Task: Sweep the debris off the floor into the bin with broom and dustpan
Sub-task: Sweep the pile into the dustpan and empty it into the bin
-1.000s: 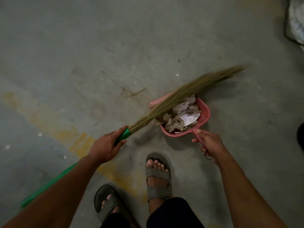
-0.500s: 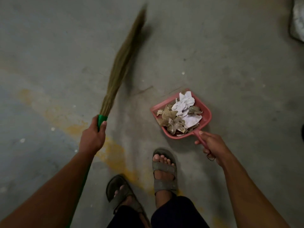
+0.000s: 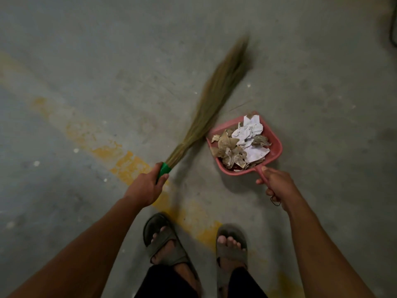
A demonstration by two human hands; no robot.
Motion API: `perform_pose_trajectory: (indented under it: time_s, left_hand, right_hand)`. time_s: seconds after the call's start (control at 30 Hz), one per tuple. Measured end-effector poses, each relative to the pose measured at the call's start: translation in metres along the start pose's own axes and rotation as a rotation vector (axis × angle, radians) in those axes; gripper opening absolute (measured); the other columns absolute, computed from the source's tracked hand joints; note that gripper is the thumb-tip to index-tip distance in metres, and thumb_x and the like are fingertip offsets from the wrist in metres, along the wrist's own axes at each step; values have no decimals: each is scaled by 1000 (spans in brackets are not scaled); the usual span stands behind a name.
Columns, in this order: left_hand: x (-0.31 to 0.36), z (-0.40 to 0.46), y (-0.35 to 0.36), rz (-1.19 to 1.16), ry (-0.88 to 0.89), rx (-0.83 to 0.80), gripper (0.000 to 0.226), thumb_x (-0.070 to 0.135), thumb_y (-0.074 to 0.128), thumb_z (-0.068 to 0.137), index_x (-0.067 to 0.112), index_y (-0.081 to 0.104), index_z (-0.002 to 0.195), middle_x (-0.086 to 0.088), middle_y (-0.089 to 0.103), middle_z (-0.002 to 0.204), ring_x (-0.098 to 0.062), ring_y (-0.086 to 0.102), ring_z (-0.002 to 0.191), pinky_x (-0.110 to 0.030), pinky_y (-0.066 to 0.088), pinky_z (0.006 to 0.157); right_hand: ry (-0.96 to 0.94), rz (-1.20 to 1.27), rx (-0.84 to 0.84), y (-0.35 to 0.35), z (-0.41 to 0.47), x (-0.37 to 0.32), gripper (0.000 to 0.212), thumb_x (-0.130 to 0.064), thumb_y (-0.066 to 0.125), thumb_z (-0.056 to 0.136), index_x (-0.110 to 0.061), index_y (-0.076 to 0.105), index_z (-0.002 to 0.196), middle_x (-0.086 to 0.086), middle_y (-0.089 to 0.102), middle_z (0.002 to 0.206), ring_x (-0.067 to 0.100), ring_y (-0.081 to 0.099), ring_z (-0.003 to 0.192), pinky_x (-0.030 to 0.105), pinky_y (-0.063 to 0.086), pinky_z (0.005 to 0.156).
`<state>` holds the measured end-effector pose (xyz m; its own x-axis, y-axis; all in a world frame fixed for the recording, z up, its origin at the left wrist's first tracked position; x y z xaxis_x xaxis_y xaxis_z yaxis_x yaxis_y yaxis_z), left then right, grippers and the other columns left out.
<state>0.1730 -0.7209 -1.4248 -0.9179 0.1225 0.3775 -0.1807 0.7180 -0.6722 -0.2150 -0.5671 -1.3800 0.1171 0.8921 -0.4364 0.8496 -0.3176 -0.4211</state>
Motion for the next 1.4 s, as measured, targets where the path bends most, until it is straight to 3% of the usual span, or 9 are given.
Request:
perform_pose_trajectory:
  time_s: [0.2, 0.4, 0.6, 0.73, 0.9, 1.1, 1.3, 1.4]
  left_hand:
    - [17, -17, 10, 48, 186, -44, 59, 65, 37, 105, 38, 31, 157, -4, 64, 79, -25, 63, 67, -39, 55, 65]
    - [13, -49, 17, -82, 196, 100, 66, 73, 35, 100, 40, 35, 157, 1, 67, 72, -14, 63, 61, -36, 53, 62]
    - [27, -39, 12, -145, 96, 233, 55, 64, 39, 103, 37, 40, 151, -7, 69, 83, -30, 66, 73, -38, 51, 67]
    - [27, -9, 19, -99, -37, 217, 48, 55, 43, 108, 30, 42, 149, -18, 68, 94, -43, 66, 84, -39, 46, 70]
    - [36, -16, 47, -58, 23, 113, 51, 58, 43, 105, 31, 42, 149, -17, 67, 80, -35, 64, 66, -38, 52, 64]
    - [63, -50, 66, -50, 235, -24, 58, 65, 38, 102, 35, 41, 151, 2, 64, 67, -13, 61, 54, -33, 51, 58]
    - [71, -68, 61, -128, 259, 91, 56, 64, 40, 102, 34, 44, 150, 3, 62, 61, -4, 58, 50, -29, 43, 53]
    - [75, -61, 49, -154, 237, 160, 53, 64, 39, 102, 37, 44, 148, 2, 63, 62, -9, 61, 52, -33, 50, 52]
  right_hand:
    - [-38, -28, -47, -17, 7, 7, 24, -42, 57, 106, -31, 75, 117, 5, 79, 96, 16, 41, 49, 17, 26, 45]
    - [-61, -7, -59, -45, 1, 15, 20, -39, 57, 107, -32, 75, 103, 3, 79, 90, 15, 39, 50, 18, 25, 46]
    - [-53, 17, -59, -67, -4, 37, 17, -38, 59, 106, -37, 76, 104, 4, 79, 88, 14, 39, 50, 18, 25, 45]
    - [-42, 10, -59, -78, -4, 47, 17, -39, 59, 106, -37, 76, 106, 4, 80, 90, 14, 40, 49, 18, 25, 46]
    - [-43, -31, -53, -77, 0, 54, 16, -41, 59, 105, -38, 75, 103, 2, 80, 88, 16, 43, 49, 19, 27, 47]
    - [-64, -86, -27, -77, 2, 60, 17, -45, 57, 105, -41, 74, 108, -1, 80, 86, 14, 49, 53, 20, 32, 47]
    - [-52, -15, -34, -87, -4, 76, 21, -46, 56, 105, -40, 76, 108, 0, 81, 90, 16, 46, 54, 23, 32, 50]
    - [-32, 18, -38, -99, -8, 87, 21, -41, 56, 107, -37, 76, 113, 4, 80, 92, 14, 42, 51, 19, 29, 46]
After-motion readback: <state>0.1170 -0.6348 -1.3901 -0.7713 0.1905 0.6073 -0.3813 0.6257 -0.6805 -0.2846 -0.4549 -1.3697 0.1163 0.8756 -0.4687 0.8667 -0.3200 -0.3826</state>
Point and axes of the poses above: each hand's wrist, its own z-axis towards the middle knuckle, its own y-axis out of the palm, x = y × z, the point moved 2 cm from there along z, towards the middle knuckle
